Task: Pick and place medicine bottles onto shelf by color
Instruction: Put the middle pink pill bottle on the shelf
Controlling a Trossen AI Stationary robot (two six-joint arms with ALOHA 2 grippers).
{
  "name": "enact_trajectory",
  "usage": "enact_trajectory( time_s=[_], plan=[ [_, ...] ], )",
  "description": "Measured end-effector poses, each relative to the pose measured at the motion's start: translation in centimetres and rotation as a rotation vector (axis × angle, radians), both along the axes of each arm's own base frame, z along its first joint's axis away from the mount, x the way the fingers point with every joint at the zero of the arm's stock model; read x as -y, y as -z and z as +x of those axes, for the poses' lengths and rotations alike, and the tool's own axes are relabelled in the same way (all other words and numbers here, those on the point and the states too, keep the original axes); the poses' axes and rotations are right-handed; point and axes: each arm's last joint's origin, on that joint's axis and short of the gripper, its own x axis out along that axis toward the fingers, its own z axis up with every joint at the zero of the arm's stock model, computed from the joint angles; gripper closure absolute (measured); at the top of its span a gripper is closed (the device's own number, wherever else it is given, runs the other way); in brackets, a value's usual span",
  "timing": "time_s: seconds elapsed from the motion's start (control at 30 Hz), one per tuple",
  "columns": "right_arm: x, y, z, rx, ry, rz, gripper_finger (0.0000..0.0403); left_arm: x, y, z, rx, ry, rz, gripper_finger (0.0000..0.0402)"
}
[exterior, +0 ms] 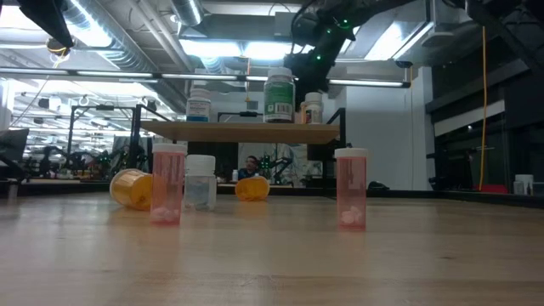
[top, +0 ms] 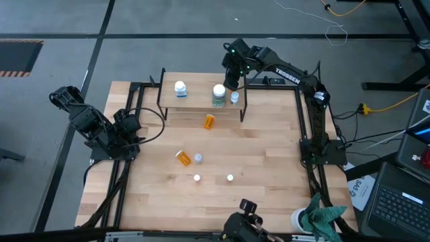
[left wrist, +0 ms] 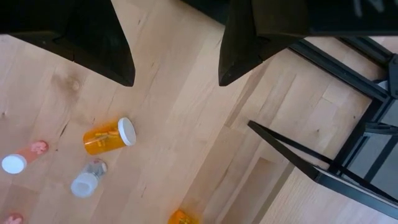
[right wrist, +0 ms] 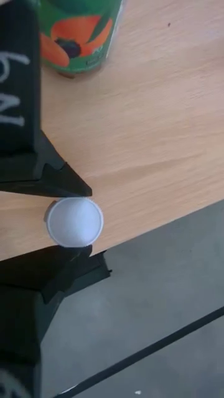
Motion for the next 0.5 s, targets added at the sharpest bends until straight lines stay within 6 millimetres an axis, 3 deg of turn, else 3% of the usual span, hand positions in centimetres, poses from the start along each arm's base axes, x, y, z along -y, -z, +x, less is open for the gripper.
enact_trajectory(
  time_s=[0.33, 0.5],
  plan=[
    [-0.08, 0.05, -0.03, 0.000, -0.008, 0.015, 0.0284, 0.00, -0.01, 0.00, 0.000, 0.000, 0.000, 0.0174],
    [-0.12, 0.05, 0.00, 0.010, -0.017, 0.030, 0.0260, 0.00, -0.01, -0.01, 0.000, 0.000, 0.000, 0.0174]
  ],
)
